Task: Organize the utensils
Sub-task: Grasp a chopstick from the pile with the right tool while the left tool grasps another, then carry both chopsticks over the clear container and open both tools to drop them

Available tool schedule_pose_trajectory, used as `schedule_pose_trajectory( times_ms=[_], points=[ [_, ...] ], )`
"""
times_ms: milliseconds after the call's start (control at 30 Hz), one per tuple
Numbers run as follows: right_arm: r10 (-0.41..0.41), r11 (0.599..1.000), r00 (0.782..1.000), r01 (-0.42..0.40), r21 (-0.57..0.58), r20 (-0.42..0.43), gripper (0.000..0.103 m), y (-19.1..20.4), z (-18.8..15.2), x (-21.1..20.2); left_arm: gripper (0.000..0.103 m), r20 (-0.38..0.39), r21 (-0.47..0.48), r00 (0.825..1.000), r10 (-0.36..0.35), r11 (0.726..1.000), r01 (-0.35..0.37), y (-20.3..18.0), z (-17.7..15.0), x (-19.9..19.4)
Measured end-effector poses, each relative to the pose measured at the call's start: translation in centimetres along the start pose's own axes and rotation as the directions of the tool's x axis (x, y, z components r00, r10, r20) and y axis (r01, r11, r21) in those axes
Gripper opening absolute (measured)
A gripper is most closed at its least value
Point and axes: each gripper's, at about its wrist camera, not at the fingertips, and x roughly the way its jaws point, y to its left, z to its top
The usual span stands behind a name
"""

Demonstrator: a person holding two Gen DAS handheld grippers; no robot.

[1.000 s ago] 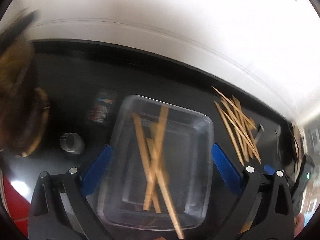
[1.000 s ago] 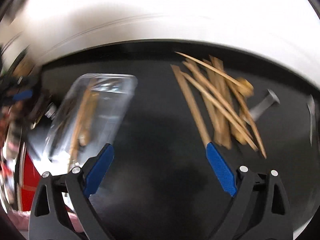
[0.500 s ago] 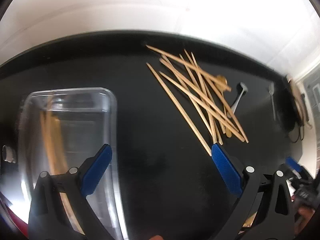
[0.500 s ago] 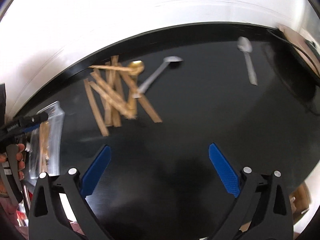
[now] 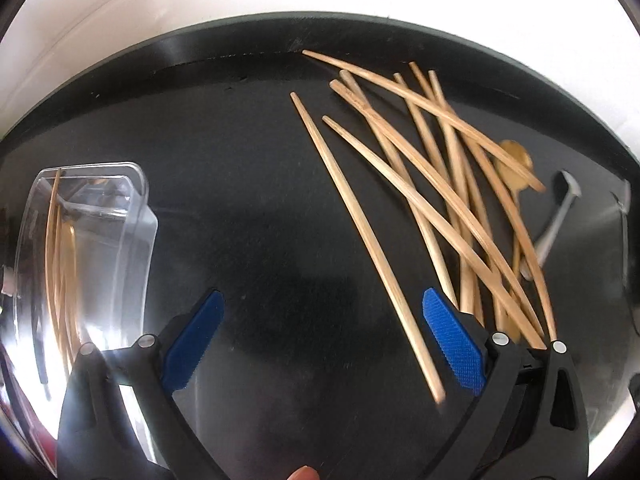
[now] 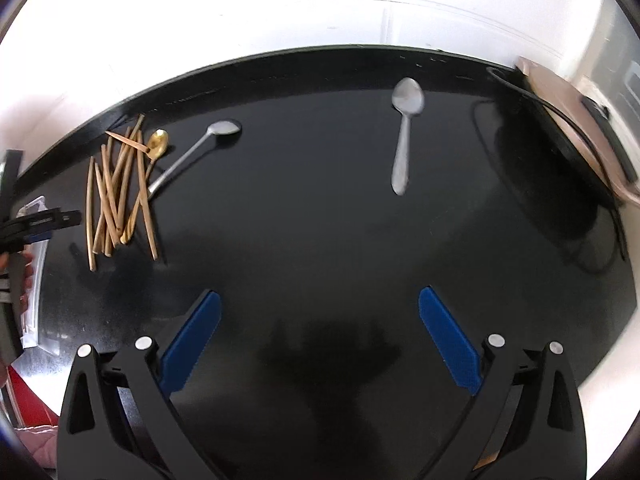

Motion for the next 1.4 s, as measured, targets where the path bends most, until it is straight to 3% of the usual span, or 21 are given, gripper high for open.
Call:
schedule_pose_trajectory(
  times_ms=[100,200,333,467,633,700,833,967,1000,1033,1067,1100,1133,1167,1267,1400],
  points=[
    [0.085,0.990,0.996,-0.082,-0.113,0.019,0.096,2.0,2.0,1.2,0.097,-0.018,-0.020,0.999,0.040,0.999,-0.040,-0.5,0.6,1.4],
    [0.125,0.956,0.991,-0.107,-0.272,0.050,0.096,5.2,3.1,2.9,0.098,-0.005,-0.045,0.999,0.035,0.998,-0.035,-0.6,1.1,2.3],
    [0.204,0.897,0.979,-0.181,-0.402,0.013,0.096,9.4,3.6,6.1,0.098,0.007,-0.076,0.999,0.037,0.996,-0.036,-0.3,1.9,2.9],
    [0.216,0.869,0.976,-0.190,-0.457,0.004,0.092,11.7,3.9,8.2,0.098,0.032,-0.067,0.999,0.036,0.997,-0.034,0.1,2.3,2.8],
    [0.217,0.843,0.974,-0.219,-0.491,-0.062,0.080,13.1,4.2,10.2,0.098,0.065,-0.062,0.997,0.043,0.997,-0.039,0.8,3.5,3.1],
    [0.205,0.828,0.977,-0.202,-0.523,-0.052,0.079,13.7,4.4,10.4,0.098,0.082,-0.072,0.994,0.069,0.995,-0.064,1.6,4.2,3.3],
    [0.180,0.827,0.980,-0.195,-0.527,-0.079,0.093,15.3,4.3,11.0,0.098,0.120,-0.092,0.989,0.090,0.993,-0.080,2.7,5.1,3.3],
    [0.190,0.828,0.980,-0.194,-0.526,-0.062,0.093,15.7,4.1,10.8,0.098,0.156,-0.082,0.984,0.092,0.993,-0.080,2.9,4.6,2.7],
    [0.190,0.830,0.980,-0.193,-0.524,-0.060,0.091,15.7,4.2,10.8,0.098,0.160,-0.078,0.983,0.093,0.994,-0.081,2.9,4.7,2.7],
    [0.195,0.829,0.979,-0.194,-0.524,-0.054,0.080,15.8,4.2,10.6,0.098,0.162,-0.068,0.983,0.089,0.995,-0.079,2.9,4.8,2.7],
    [0.209,0.824,0.977,-0.198,-0.531,-0.040,0.069,15.8,4.2,10.1,0.092,0.163,-0.065,0.983,0.086,0.995,-0.076,2.9,4.7,2.5],
    [0.217,0.820,0.976,-0.199,-0.536,-0.030,0.021,16.1,4.3,9.8,0.073,0.197,-0.054,0.976,0.090,0.995,-0.081,2.8,4.6,2.1],
    [0.194,0.823,0.981,-0.178,-0.540,-0.028,0.007,16.4,4.3,10.0,0.011,0.236,-0.034,0.971,0.034,0.999,-0.027,2.7,4.1,1.6],
    [0.199,0.824,0.979,-0.187,-0.535,-0.036,0.007,16.3,4.2,9.9,0.005,0.229,-0.020,0.970,0.078,0.997,-0.075,2.4,3.9,1.6],
    [0.196,0.835,0.979,-0.201,-0.513,-0.064,0.007,15.3,4.3,9.2,0.005,0.215,-0.009,0.976,0.014,1.000,-0.013,3.2,3.1,1.2],
    [0.217,0.859,0.976,-0.188,-0.476,0.006,0.007,14.0,5.0,6.1,0.005,0.285,0.016,0.958,-0.042,0.999,0.039,3.6,2.6,-2.4]
  ],
)
